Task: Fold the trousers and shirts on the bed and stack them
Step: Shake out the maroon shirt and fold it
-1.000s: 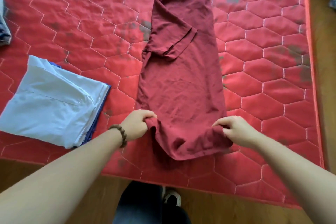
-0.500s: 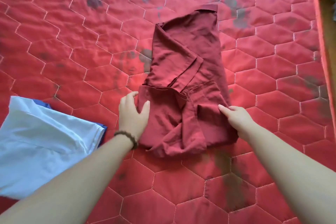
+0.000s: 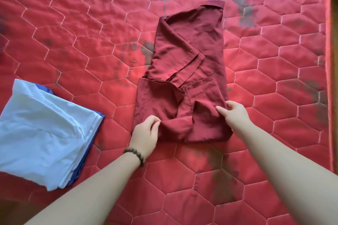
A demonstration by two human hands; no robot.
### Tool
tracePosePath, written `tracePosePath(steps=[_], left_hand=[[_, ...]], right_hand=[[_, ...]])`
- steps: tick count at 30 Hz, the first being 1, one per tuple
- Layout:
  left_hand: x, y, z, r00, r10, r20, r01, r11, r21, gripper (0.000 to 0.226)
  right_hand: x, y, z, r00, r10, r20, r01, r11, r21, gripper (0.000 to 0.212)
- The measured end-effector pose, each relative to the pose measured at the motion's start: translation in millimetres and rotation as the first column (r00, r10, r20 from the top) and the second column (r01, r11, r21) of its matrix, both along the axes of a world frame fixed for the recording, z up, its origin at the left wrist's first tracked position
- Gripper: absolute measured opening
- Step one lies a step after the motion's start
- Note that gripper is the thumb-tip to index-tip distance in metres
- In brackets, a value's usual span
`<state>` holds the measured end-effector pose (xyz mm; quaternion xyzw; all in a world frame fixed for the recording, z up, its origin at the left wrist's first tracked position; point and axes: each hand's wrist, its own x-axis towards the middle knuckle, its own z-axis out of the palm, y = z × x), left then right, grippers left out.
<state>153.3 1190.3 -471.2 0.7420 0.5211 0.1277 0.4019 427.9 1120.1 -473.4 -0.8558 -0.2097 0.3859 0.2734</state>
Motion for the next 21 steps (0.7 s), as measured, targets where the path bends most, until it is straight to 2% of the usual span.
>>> tracePosePath(steps=[2, 4, 6, 8, 10, 11, 13, 14, 16, 18, 19, 21], left_hand=[[2.0, 16.5, 3.2, 0.951, 0.305, 0.056, -0.301, 0.951, -0.066, 0.011], [3.4, 31.5, 4.0, 0.892, 0.450, 0.044, -0.440, 0.887, -0.142, 0.011], [6.6, 37.1, 0.1, 0.903, 0.427, -0.043, -0.422, 0.866, -0.269, 0.016], [11.8, 34.8, -4.4, 0.955, 0.281, -0.096, -0.297, 0.887, -0.355, 0.037], [18.8, 31.3, -11.4, 0.979, 0.122, -0.161, -0.168, 0.935, -0.314, 0.057], [22.4, 30.7, -15.1, 0.974, 0.093, -0.205, -0.147, 0.953, -0.266, 0.055], [28.4, 34.2, -17.7, 0.957, 0.157, -0.243, -0.211, 0.953, -0.215, 0.043], [29.8, 37.6, -18.2, 0.956, 0.208, -0.209, -0.253, 0.943, -0.216, 0.041], [29.7, 43.7, -17.2, 0.958, 0.284, -0.048, -0.287, 0.923, -0.255, 0.040], [28.0, 48.3, -13.3, 0.923, 0.360, 0.134, -0.304, 0.898, -0.319, 0.032], [28.0, 50.3, -11.4, 0.901, 0.399, 0.171, -0.324, 0.880, -0.349, 0.030], [30.0, 54.2, -14.3, 0.888, 0.445, 0.113, -0.374, 0.844, -0.383, 0.027]], right_hand=[[2.4, -1.4, -0.1, 1.000, -0.026, 0.013, 0.026, 0.999, 0.026, 0.010], [3.8, -3.5, -1.8, 0.999, -0.019, 0.044, 0.020, 1.000, -0.020, 0.010], [3.7, -5.5, -4.3, 0.999, 0.004, 0.037, 0.000, 0.996, -0.093, 0.014], [3.4, -4.8, -5.6, 1.000, -0.008, 0.003, 0.008, 0.994, -0.107, 0.024], [4.0, -1.6, -6.0, 1.000, -0.026, 0.001, 0.026, 0.997, -0.074, 0.028], [4.0, 0.5, -5.9, 1.000, -0.022, 0.008, 0.023, 0.998, -0.055, 0.027], [4.5, 4.8, -5.7, 1.000, 0.004, 0.008, -0.004, 0.999, -0.032, 0.021], [4.7, 6.0, -5.8, 1.000, 0.019, 0.005, -0.018, 1.000, -0.025, 0.017], [6.3, 6.7, -6.2, 0.999, 0.030, 0.034, -0.030, 1.000, 0.007, 0.009], [8.5, 4.2, -7.0, 0.993, 0.003, 0.117, -0.010, 0.998, 0.060, 0.016], [10.2, 2.7, -8.4, 0.988, -0.016, 0.153, 0.007, 0.998, 0.056, 0.022], [13.9, -0.7, -13.9, 0.981, -0.016, 0.194, 0.023, 0.999, -0.037, 0.031]])
